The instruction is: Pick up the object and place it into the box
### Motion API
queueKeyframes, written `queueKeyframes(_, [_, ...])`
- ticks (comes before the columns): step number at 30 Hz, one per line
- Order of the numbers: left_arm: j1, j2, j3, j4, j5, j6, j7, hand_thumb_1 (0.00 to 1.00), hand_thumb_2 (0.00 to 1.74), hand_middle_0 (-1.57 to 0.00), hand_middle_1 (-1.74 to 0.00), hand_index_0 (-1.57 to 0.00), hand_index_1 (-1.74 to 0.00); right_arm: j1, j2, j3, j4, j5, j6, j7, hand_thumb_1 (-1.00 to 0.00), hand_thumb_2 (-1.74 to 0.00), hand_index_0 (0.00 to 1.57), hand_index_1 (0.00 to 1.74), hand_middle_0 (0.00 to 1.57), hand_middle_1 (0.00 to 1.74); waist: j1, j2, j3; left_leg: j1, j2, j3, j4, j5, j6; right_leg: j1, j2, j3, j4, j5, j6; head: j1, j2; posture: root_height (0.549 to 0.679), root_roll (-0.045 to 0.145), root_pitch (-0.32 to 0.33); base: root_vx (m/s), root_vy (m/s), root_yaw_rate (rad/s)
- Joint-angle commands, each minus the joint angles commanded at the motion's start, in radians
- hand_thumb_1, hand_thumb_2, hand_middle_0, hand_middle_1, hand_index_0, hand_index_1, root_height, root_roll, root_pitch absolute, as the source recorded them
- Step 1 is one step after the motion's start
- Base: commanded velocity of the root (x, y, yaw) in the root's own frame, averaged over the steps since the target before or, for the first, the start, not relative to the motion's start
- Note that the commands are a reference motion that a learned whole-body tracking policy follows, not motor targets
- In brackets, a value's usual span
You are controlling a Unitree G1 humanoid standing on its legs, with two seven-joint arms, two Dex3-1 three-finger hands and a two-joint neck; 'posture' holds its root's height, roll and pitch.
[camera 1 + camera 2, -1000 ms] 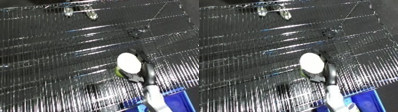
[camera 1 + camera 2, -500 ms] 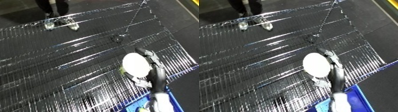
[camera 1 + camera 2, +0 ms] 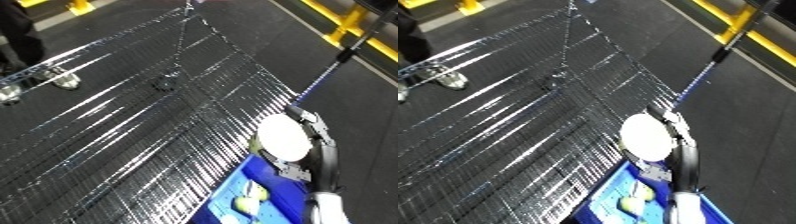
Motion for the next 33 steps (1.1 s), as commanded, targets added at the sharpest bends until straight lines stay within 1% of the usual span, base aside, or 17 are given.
queueKeyframes(3, [0.02,-0.012,0.003,0.006,0.0,-0.017,-0.004,1.0,1.74,-1.57,-1.74,-1.57,-1.74,0.069,0.017,-0.041,0.014,0.078,-0.038,0.017,-0.55,-0.96,0.86,0.96,0.86,0.96,-0.027,0.01,-0.007,0.024,0.001,0.019,-0.005,-0.01,0.0044,0.009,-0.0008,0.014,-0.01,0.001,0.0051,0.004,-0.007,0.667,0.069,-0.04,0.025,0.084,-0.173])
queueKeyframes(7, [0.028,-0.02,0.002,0.016,-0.006,-0.037,-0.009,1.0,1.74,-1.57,-1.74,-1.57,-1.74,0.11,0.044,-0.084,0.053,0.199,-0.08,0.039,-0.55,-0.96,0.86,0.96,0.86,0.96,-0.054,0.024,-0.011,0.043,-0.001,0.037,-0.023,-0.011,0.0056,0.011,-0.0042,0.027,-0.036,0.013,0.0154,0.013,0.003,0.668,0.07,-0.035,-0.015,0.063,-0.157])
queueKeyframes(9, [0.024,-0.023,-0.004,0.021,-0.013,-0.047,-0.006,1.0,1.74,-1.57,-1.74,-1.57,-1.74,0.117,0.051,-0.095,0.08,0.24,-0.089,0.048,-0.45,-0.78,0.71,0.78,0.71,0.78,-0.065,0.033,-0.011,0.05,-0.002,0.043,-0.034,-0.009,0.0054,0.01,-0.0052,0.032,-0.05,0.019,0.0198,0.017,0.005,0.668,0.071,-0.031,-0.033,0.07,-0.153])
queueKeyframes(11, [0.018,-0.026,-0.011,0.024,-0.019,-0.055,0.002,1.0,1.74,-1.57,-1.74,-1.57,-1.74,0.119,0.052,-0.097,0.105,0.26,-0.091,0.06,-0.35,-0.61,0.55,0.61,0.55,0.61,-0.073,0.041,-0.011,0.054,-0.003,0.047,-0.043,-0.006,0.0048,0.009,-0.0053,0.037,-0.06,0.023,0.0224,0.026,0.011,0.668,0.071,-0.028,-0.027,0.062,-0.125])
queueKeyframes(15, [0.008,-0.035,-0.024,0.034,-0.025,-0.066,0.012,1.0,1.74,-1.57,-1.74,-1.57,-1.74,0.115,0.046,-0.094,0.155,0.293,-0.091,0.09,-0.15,-0.26,0.24,0.26,0.24,0.26,-0.078,0.052,-0.012,0.059,-0.003,0.05,-0.052,-0.003,0.0019,0.012,-0.0075,0.042,-0.074,0.028,0.0245,0.04,0.009,0.669,0.073,-0.025,-0.015,0.028,-0.048])
queueKeyframes(18, [0.005,-0.04,-0.029,0.038,-0.025,-0.068,0.013,1.0,1.74,-1.57,-1.74,-1.57,-1.74,0.111,0.041,-0.088,0.182,0.303,-0.09,0.104,0.0,0.0,0.0,0.0,0.0,0.0,-0.076,0.057,-0.015,0.061,-0.004,0.048,-0.052,-0.004,0.0001,0.015,-0.0089,0.04,-0.079,0.029,0.0233,0.045,-0.001,0.669,0.074,-0.025,-0.006,0.001,0.017])
queueKeyframes(23, [0.003,-0.048,-0.035,0.044,-0.029,-0.07,0.015,1.0,1.74,-1.57,-1.74,-1.57,-1.74,0.107,0.039,-0.075,0.197,0.284,-0.082,0.111,0.0,0.0,0.0,0.0,0.0,0.0,-0.071,0.064,-0.022,0.06,-0.005,0.042,-0.055,0.0,-0.0024,0.016,-0.0113,0.037,-0.08,0.028,0.0221,0.038,-0.009,0.67,0.076,-0.023,0.0,0.006,0.034])
queueKeyframes(28, [0.003,-0.05,-0.038,0.048,-0.034,-0.074,0.018,1.0,1.74,-1.57,-1.74,-1.57,-1.74,0.105,0.038,-0.065,0.194,0.257,-0.067,0.102,0.0,0.0,0.0,0.0,0.0,0.0,-0.067,0.068,-0.022,0.056,-0.008,0.036,-0.061,0.007,-0.0039,0.011,-0.0106,0.035,-0.077,0.029,0.0205,0.027,-0.02,0.669,0.076,-0.019,-0.009,0.009,0.039])
queueKeyframes(33, [0.012,-0.053,-0.036,0.047,-0.04,-0.076,0.015,1.0,1.74,-1.57,-1.74,-1.57,-1.74,0.109,0.043,-0.057,0.184,0.224,-0.056,0.105,0.0,0.0,0.0,0.0,0.0,0.0,-0.061,0.068,-0.024,0.055,-0.01,0.031,-0.064,0.012,-0.0066,0.014,-0.0132,0.032,-0.078,0.03,0.0191,0.005,-0.04,0.67,0.076,-0.02,0.009,0.009,0.036])
